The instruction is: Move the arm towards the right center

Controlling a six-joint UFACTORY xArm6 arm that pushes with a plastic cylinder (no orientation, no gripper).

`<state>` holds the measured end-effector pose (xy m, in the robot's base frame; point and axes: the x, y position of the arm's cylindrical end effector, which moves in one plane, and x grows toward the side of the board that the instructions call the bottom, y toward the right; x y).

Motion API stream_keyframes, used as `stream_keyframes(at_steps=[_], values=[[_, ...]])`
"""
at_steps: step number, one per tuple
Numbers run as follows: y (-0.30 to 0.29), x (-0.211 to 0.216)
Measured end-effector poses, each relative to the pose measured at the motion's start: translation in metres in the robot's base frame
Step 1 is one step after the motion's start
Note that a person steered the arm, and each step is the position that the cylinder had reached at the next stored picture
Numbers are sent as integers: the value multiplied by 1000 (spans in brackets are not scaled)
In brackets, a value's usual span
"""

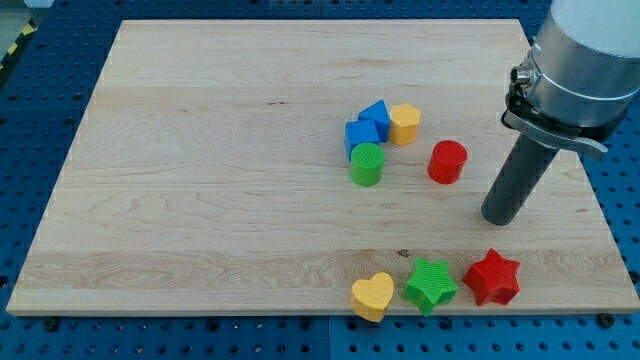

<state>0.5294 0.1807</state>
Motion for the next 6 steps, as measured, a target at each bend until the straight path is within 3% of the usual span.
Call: stream_keyframes(at_steps=[6], values=[[31,0]])
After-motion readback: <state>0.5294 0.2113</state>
